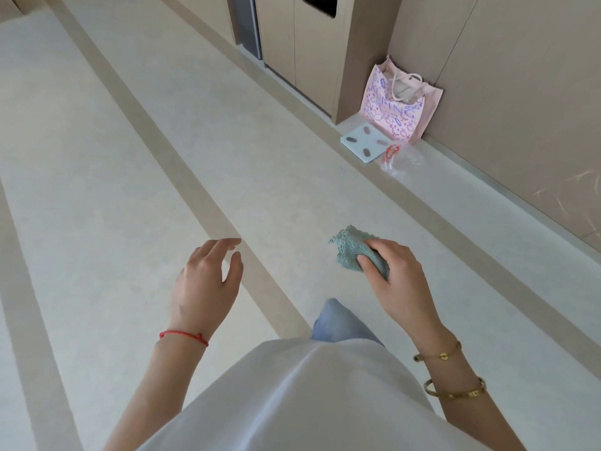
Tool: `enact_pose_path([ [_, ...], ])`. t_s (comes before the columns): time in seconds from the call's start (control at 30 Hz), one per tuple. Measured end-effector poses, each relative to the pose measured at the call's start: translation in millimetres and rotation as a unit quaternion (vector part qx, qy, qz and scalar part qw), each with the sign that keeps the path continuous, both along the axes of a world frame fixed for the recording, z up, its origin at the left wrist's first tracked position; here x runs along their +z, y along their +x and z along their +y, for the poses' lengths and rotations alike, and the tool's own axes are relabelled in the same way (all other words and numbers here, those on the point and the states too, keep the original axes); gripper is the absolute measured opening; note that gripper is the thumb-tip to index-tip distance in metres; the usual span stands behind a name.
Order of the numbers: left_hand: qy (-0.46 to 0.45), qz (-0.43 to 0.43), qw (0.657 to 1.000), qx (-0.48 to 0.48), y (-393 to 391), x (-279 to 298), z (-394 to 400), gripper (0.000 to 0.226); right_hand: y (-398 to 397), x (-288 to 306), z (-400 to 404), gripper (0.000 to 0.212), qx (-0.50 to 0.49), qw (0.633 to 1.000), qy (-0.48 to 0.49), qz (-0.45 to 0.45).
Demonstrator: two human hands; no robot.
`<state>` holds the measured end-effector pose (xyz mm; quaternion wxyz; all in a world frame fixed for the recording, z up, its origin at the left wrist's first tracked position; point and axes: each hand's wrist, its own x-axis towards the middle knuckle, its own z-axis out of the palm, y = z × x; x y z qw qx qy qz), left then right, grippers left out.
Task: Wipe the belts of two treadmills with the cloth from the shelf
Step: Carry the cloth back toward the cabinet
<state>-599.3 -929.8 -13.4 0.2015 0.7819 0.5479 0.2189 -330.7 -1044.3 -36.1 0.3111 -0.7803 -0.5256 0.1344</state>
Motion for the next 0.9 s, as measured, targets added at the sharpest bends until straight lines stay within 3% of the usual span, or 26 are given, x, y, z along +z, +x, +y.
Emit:
enact_pose_path([
  [0.37,-0.003,-0.032,0.999,-0.006,123,-18,250,0.03,119,-22,251,0.024,0.007,1.0,-0.006,0.009],
  [0.63,0.023,-0.045,0.998,0.033,216,-3,441,0.023,217,-6,473,0.027,0.082,0.997,0.011,-0.001],
  [0.9,0.013,-0.036,0.998,0.054,262,-17,603,0.037,265,-22,649,0.035,0.107,0.994,0.003,0.003],
])
